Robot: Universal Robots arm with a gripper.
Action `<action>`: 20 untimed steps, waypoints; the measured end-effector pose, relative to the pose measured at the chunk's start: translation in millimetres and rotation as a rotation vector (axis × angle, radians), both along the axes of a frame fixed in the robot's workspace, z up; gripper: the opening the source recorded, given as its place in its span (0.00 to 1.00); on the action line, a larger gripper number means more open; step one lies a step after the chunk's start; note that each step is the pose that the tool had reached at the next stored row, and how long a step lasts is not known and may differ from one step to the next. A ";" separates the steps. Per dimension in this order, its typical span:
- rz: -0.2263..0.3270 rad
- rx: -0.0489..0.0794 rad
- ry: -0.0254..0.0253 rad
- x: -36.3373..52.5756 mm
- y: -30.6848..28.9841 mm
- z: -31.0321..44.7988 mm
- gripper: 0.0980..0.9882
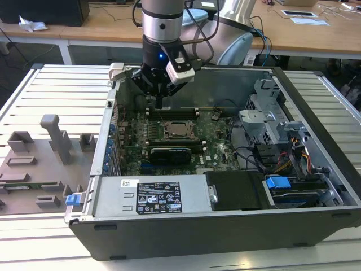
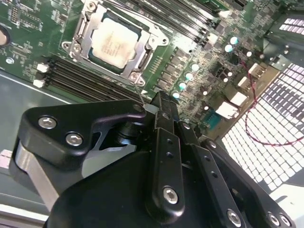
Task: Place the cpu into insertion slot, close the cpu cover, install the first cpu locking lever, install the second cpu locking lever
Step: 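Install the first cpu locking lever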
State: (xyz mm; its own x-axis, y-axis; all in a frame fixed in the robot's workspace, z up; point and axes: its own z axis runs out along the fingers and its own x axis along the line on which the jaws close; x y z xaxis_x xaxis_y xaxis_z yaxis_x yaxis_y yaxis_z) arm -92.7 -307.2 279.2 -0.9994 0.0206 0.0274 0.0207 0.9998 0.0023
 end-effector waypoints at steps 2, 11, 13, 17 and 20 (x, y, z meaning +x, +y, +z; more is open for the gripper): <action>0.000 0.000 0.0000 -3.5 0.0 -0.2 0.01; 0.000 0.000 0.0001 -15.9 5.0 -6.9 0.01; 0.000 0.000 0.0000 -18.9 7.7 -7.3 0.01; 0.000 0.000 0.0001 -25.6 15.1 -8.3 0.01; 0.000 0.001 0.0000 -27.3 20.7 -11.7 0.01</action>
State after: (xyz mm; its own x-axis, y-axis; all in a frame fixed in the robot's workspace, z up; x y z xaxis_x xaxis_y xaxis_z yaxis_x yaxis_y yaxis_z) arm -120.0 -286.5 267.4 -0.9994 0.0207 0.0275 0.0208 0.9998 0.0029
